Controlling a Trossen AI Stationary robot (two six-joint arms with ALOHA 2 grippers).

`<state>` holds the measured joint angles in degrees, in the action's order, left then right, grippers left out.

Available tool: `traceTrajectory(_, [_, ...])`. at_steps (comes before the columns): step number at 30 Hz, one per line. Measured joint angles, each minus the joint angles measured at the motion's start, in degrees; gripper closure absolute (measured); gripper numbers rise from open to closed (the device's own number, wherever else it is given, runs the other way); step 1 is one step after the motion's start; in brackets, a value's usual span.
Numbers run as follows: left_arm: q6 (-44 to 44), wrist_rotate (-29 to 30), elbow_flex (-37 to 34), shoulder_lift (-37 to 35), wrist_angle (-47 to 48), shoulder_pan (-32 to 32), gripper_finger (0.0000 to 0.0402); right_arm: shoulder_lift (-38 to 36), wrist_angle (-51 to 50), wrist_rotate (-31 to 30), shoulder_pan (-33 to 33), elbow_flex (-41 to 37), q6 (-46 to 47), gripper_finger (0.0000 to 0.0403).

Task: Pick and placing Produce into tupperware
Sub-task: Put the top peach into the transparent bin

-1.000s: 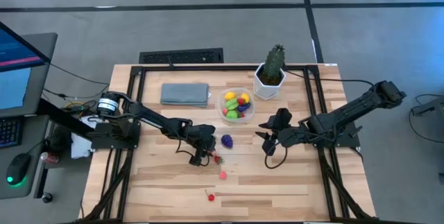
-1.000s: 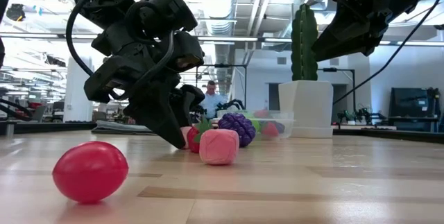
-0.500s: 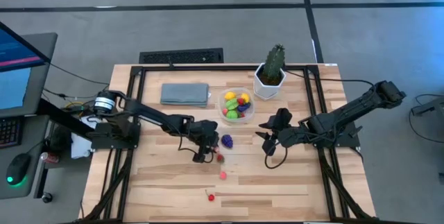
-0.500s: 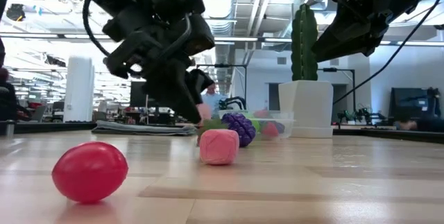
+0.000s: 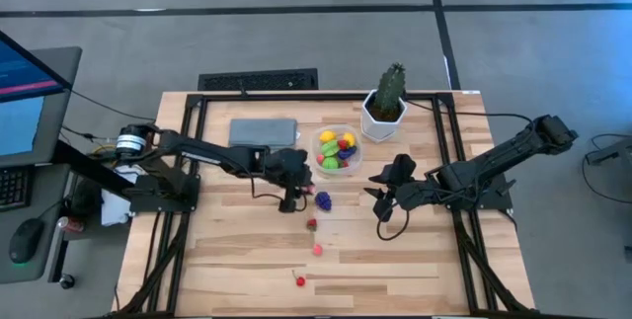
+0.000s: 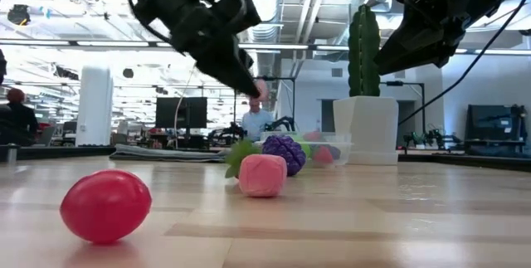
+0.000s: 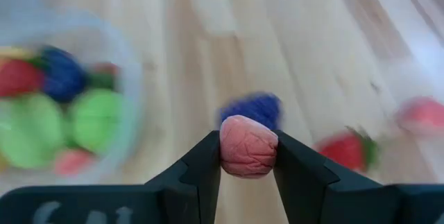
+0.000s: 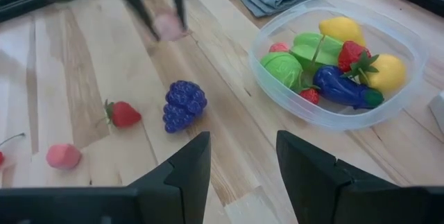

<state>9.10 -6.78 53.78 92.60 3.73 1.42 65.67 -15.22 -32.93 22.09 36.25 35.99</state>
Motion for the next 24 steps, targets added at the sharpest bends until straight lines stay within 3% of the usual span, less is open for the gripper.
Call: traceTrajectory(24, [-4.4, 6.1, 0.0, -2.5, -6.6, 8.5, 0.0292, 0.0, -0.6, -0.1, -0.1, 0.0, 0.0, 0.0216])
